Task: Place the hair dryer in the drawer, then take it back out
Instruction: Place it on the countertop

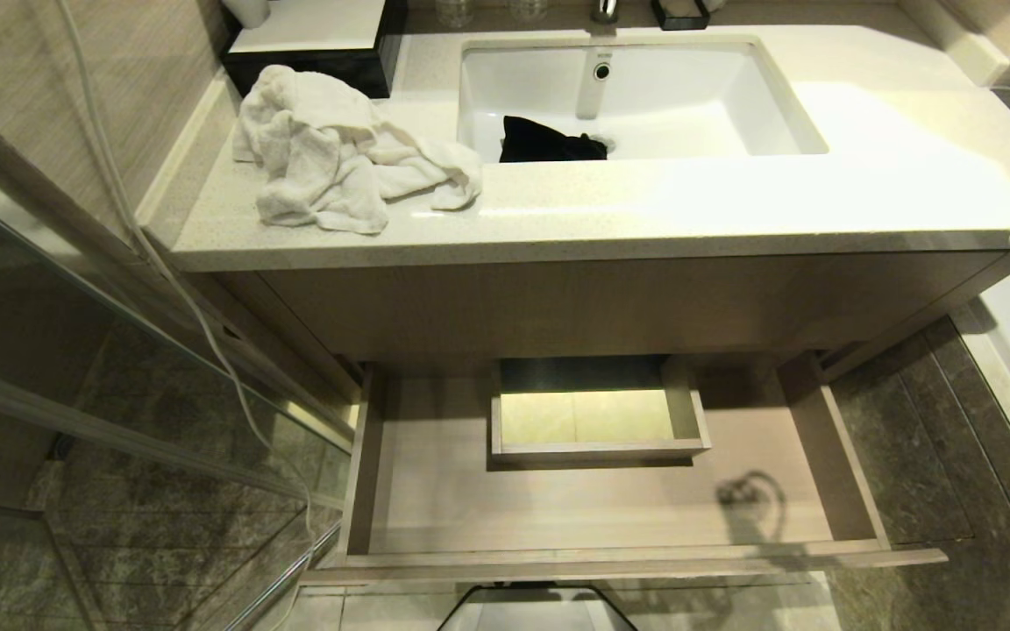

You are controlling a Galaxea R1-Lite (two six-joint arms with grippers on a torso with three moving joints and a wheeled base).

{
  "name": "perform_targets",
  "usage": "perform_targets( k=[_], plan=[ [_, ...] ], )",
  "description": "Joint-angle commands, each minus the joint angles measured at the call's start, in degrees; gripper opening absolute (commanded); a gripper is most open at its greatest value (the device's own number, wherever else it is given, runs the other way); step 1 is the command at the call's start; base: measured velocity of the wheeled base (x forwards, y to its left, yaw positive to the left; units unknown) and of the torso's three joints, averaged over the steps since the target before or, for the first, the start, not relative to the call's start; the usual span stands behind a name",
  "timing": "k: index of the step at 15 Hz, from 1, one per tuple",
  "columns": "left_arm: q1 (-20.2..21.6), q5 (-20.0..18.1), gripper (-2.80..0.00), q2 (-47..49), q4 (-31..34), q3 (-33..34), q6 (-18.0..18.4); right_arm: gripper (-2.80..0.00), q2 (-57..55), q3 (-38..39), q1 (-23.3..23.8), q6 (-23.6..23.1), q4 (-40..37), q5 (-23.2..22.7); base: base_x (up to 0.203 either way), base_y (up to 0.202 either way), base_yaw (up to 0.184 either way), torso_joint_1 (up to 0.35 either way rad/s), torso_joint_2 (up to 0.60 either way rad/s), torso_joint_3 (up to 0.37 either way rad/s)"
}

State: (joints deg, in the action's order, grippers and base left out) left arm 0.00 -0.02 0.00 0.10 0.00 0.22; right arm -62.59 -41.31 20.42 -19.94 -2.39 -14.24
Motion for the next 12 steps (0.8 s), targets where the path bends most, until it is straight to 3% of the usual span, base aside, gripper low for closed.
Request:
perform_targets(
  k=[1,5,12],
  plan=[
    [0.00,0.02,-2.80,0.00,-0.01,0.06,0.04,-2.80,-0.16,0.36,0.06,-0.18,-0.03,-0.18,0.000,0.000,0.000,0.000,0.00,0.000],
    [0.00,0.02,-2.80,0.00,-0.01,0.09,0.04,-2.80,-0.78,-0.08,0.06,-0.88,-0.16,-0.18,0.000,0.000,0.000,0.055,0.00,0.064],
    [0.00,0.02,-2.80,0.00,-0.01,0.00,0.04,-2.80,-2.81,-3.12,0.32,-1.06,0.02,-0.18,0.000,0.000,0.000,0.258,0.00,0.252]
  ],
)
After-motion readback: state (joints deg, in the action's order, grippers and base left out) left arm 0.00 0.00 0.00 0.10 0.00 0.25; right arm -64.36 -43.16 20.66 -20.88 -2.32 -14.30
